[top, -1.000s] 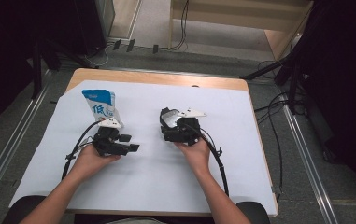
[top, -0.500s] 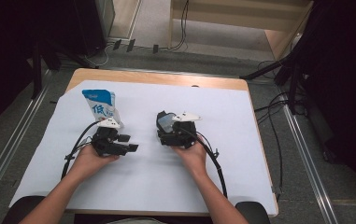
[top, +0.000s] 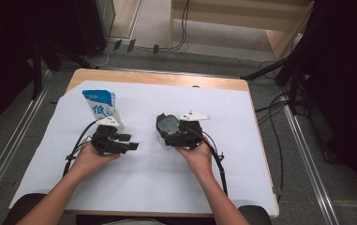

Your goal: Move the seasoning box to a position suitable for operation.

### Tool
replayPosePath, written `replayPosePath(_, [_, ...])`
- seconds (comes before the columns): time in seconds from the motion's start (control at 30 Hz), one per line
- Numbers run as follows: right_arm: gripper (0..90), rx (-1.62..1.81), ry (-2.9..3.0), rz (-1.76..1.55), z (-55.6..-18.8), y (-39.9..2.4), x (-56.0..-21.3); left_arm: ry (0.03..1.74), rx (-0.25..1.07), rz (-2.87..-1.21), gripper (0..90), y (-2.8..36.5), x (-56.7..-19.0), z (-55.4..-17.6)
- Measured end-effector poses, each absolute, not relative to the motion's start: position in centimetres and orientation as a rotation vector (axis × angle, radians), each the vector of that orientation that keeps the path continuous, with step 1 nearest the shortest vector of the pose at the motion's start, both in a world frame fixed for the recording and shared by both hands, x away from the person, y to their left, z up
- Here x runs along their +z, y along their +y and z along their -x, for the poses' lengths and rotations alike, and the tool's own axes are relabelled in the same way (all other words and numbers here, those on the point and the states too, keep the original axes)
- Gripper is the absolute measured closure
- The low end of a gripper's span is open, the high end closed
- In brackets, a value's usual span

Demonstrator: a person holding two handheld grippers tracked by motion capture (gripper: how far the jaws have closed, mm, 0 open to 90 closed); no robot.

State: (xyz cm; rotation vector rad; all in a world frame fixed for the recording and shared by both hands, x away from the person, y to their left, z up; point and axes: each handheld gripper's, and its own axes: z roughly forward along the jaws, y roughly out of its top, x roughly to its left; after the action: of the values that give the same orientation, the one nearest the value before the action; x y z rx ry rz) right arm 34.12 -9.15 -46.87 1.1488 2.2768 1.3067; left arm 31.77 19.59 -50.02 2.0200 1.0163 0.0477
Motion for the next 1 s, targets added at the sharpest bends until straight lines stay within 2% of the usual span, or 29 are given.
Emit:
replayPosePath(0.13, [16.8,1.315,2.283,-1.122,-33.7,-10.1,-45.8,0.982,0.051,-2.072,50.9,19.1,-49.6,-31.8])
replayPosePath(0.2, [19.0,1.344,2.293,-1.114,-33.6,-10.9,-45.2,0.977,0.037,-2.046,58.7,18.9,-49.4,-31.8])
replayPosePath(0.27, [20.7,1.343,2.296,-1.113,-33.5,-11.2,-45.0,0.972,0.030,-2.041,62.2,18.8,-49.2,-32.0])
replayPosePath(0.4, [33.2,1.374,2.307,-1.098,-33.4,-12.3,-44.3,0.965,0.012,-2.006,75.5,18.8,-48.8,-32.2])
replayPosePath(0.57, [46.2,1.396,2.288,-1.092,-33.9,-13.4,-43.9,0.961,0.029,-2.045,87.8,18.5,-47.8,-32.7])
replayPosePath(0.63, [53.9,1.409,2.267,-1.075,-34.0,-13.7,-43.9,0.978,0.033,-2.053,90.0,18.1,-47.3,-33.3])
replayPosePath(1.0, [77.1,1.364,2.277,-1.141,-36.3,-14.7,-45.5,0.976,0.046,-2.052,90.0,16.2,-48.1,-34.5])
